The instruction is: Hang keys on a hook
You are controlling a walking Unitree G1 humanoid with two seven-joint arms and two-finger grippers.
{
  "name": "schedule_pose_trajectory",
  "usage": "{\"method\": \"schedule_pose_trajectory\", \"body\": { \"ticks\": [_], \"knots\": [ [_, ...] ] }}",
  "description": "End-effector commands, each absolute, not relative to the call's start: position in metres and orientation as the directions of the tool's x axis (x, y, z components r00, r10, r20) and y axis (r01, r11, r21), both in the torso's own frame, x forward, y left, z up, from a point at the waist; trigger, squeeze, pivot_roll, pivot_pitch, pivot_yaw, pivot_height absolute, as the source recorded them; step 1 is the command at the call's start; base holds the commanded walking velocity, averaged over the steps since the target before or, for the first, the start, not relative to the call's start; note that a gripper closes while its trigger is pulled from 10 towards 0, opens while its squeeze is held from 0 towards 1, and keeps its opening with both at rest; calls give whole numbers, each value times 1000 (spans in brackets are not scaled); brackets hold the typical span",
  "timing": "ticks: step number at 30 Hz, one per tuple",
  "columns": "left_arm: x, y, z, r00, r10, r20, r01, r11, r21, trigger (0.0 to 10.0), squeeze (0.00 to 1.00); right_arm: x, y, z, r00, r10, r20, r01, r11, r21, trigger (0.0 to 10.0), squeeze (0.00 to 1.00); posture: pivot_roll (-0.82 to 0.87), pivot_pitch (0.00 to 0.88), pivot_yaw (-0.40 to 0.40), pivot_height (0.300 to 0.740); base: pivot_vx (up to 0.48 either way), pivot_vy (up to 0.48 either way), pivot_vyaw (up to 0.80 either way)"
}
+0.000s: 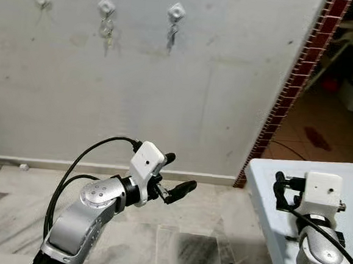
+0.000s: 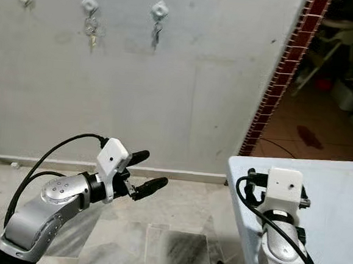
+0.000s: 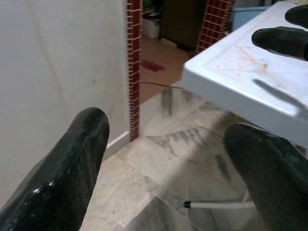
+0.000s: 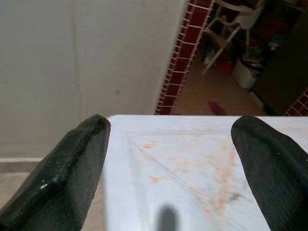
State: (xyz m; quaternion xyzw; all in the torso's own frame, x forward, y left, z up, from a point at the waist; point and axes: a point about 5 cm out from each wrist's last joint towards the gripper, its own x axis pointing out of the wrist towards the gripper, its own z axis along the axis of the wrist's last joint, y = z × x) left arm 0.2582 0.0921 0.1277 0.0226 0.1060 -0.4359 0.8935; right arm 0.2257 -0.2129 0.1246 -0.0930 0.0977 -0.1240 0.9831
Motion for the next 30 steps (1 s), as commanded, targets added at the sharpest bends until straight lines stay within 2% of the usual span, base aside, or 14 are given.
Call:
{"method": "schedule_pose_trajectory", "body": {
  "ticks": [1, 20, 30],
  "knots": [
    [260, 95, 130, 613, -763, -207, 774, 632, -37, 10000, 0, 228, -211, 124, 952, -248, -178, 213, 957, -198, 10000, 0, 73, 0, -33, 740, 0, 0, 0],
    [261, 95, 130, 615, -760, -211, 774, 633, -28, 10000, 0, 231, -211, 124, 956, -235, -173, 200, 960, -198, 10000, 0, 76, 0, -37, 740, -230, 0, 0],
    [264, 98, 131, 635, -746, -201, 757, 652, -32, 10000, 0, 233, -209, 125, 959, -229, -168, 196, 962, -192, 10000, 0, 81, 0, -33, 740, 0, 0, 0]
  ]
}}
